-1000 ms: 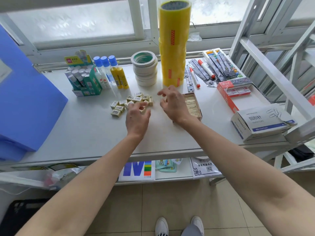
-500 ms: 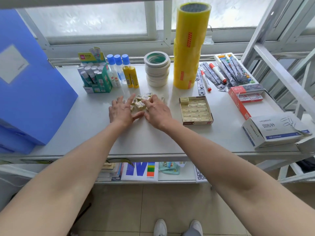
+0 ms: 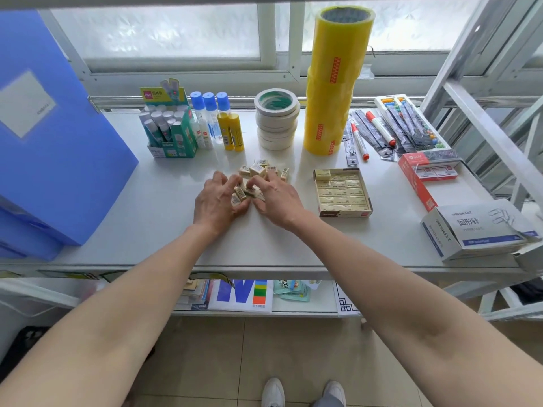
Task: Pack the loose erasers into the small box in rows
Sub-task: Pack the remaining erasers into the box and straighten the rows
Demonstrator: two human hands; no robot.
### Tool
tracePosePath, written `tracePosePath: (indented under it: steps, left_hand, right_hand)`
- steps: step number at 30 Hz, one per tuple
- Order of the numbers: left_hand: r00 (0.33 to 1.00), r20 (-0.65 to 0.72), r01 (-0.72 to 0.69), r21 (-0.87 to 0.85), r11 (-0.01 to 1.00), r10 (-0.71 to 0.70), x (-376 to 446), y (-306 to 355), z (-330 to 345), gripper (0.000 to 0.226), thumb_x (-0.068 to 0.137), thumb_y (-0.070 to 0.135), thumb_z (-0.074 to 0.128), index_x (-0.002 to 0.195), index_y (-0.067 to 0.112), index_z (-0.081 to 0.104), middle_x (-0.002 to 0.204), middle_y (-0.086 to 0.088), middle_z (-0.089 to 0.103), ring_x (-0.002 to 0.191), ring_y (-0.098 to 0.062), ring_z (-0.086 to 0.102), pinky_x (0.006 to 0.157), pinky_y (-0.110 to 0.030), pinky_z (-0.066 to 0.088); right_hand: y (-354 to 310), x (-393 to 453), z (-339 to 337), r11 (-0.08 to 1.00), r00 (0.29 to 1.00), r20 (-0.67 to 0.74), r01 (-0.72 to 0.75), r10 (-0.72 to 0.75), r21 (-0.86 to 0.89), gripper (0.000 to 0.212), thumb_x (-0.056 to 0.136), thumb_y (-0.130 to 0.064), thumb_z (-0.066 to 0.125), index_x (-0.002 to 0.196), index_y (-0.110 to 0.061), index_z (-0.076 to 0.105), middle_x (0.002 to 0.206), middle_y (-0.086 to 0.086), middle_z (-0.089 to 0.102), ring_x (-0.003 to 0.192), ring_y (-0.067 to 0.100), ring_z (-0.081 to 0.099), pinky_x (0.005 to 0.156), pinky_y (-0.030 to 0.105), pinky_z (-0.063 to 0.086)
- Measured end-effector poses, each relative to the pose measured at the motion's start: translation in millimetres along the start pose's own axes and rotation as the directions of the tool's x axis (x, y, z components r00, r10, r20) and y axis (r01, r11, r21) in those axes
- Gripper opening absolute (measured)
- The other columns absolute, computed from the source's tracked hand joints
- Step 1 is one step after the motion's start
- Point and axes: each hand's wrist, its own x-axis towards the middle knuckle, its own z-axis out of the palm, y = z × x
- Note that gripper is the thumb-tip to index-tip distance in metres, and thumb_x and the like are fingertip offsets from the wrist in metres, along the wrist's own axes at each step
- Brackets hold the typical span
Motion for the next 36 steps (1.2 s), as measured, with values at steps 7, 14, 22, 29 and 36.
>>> tracePosePath:
  steps: [7,14,22,29,36]
  left_hand:
    - [0.998,0.060,0.003,0.189,0.982,-0.015,2,-5,-2,0.064,0.085,0.069,0.043,0.140,0.034,0.041,0.120,-0.010,0.049,0.104,-0.030,0.049,0.074,-0.039,0.049]
    - [0.997,0.082,-0.021,0.183,0.983,0.006,2,12,-5,0.047,0.090,0.051,0.053,0.123,0.017,0.052,0.114,-0.016,0.049,0.097,-0.032,0.051,0.066,-0.040,0.049]
    - [0.993,0.090,-0.092,0.206,0.974,0.075,-3,15,-9,0.043,0.088,0.045,0.059,0.118,0.016,0.052,0.105,-0.018,0.051,0.089,-0.033,0.054,0.057,-0.036,0.043]
    - [0.994,0.091,-0.077,0.209,0.975,0.059,-11,19,-9,0.047,0.087,0.048,0.048,0.126,0.021,0.049,0.107,-0.016,0.051,0.092,-0.034,0.052,0.057,-0.036,0.041]
    - [0.986,0.125,0.078,0.244,0.967,-0.111,-8,34,-11,0.035,0.097,0.039,0.038,0.127,0.021,0.045,0.120,-0.019,0.046,0.103,-0.037,0.049,0.062,-0.038,0.038]
  right_hand:
    - [0,-2,0,1.000,0.999,0.014,-0.029,0.028,0.013,0.040,0.092,-0.027,0.059,0.130,-0.018,0.051,0.125,0.007,0.050,0.109,0.030,0.057,0.088,0.040,0.046]
    - [-4,0,-3,0.998,0.992,0.103,-0.066,0.068,-0.024,0.038,0.094,-0.023,0.053,0.130,-0.012,0.050,0.130,0.013,0.045,0.115,0.034,0.053,0.095,0.039,0.043]
    - [-11,-4,-7,0.987,0.980,0.159,-0.099,0.119,-0.123,0.041,0.096,-0.026,0.047,0.133,-0.010,0.044,0.129,0.016,0.043,0.114,0.038,0.053,0.092,0.040,0.044]
    - [-19,-3,-12,0.986,0.974,0.187,-0.108,0.131,-0.127,0.046,0.094,-0.025,0.048,0.138,-0.016,0.038,0.128,0.018,0.045,0.114,0.040,0.053,0.091,0.041,0.044]
    - [-23,-5,-10,0.987,0.989,0.093,-0.103,0.115,-0.127,0.030,0.096,-0.019,0.045,0.123,-0.007,0.046,0.122,0.020,0.049,0.105,0.042,0.056,0.079,0.041,0.044]
